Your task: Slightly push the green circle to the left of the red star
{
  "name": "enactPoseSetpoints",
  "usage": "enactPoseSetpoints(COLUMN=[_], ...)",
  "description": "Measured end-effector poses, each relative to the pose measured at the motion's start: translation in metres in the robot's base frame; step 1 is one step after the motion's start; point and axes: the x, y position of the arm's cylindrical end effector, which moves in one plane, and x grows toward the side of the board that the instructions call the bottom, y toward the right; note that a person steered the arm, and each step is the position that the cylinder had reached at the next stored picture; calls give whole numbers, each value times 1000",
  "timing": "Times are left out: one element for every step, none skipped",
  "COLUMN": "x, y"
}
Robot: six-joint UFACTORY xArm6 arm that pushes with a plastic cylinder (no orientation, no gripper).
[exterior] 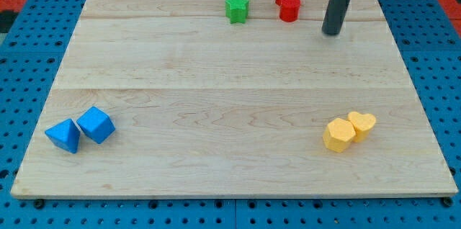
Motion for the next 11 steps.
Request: enactPoseSetpoints(x=[41,1,-84,-158,-169,-170,-168,-170,-170,-168,-169], y=[-98,-224,-277,-291,-286,-250,-156,-151,-141,-137,-147])
